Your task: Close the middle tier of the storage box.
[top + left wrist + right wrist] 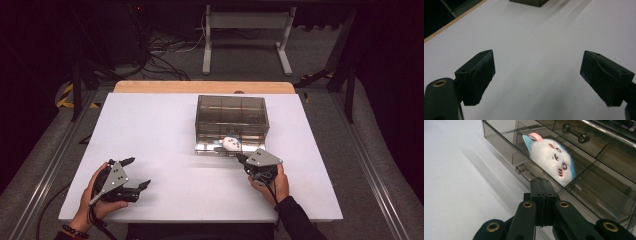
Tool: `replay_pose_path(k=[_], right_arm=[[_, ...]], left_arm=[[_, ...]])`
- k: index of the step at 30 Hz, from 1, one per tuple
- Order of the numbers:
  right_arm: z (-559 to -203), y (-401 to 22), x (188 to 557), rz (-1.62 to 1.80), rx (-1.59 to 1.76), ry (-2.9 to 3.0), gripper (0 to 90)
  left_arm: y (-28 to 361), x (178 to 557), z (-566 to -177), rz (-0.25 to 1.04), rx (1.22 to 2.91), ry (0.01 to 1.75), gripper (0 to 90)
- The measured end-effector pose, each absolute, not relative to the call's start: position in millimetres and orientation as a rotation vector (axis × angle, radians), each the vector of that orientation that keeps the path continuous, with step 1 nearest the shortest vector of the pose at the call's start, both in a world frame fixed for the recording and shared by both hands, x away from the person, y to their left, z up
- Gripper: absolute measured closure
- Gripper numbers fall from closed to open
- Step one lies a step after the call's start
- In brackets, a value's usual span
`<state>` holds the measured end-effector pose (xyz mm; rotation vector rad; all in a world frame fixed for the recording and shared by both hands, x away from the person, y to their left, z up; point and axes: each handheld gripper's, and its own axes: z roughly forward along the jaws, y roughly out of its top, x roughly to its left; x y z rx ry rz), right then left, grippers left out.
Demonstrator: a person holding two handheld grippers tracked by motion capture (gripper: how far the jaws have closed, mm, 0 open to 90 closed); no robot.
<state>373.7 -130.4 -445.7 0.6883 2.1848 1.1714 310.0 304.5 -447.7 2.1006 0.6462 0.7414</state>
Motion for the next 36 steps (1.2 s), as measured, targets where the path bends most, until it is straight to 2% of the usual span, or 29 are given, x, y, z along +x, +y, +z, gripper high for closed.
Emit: replay_pose_path(k=[36], right_arm=[[-452.5,-132.0,385.6,1.159,0.757,2.172,90.0]], left_arm=[[306.2,310.1,-446.8,0.749,2.102,0.649,13.9]])
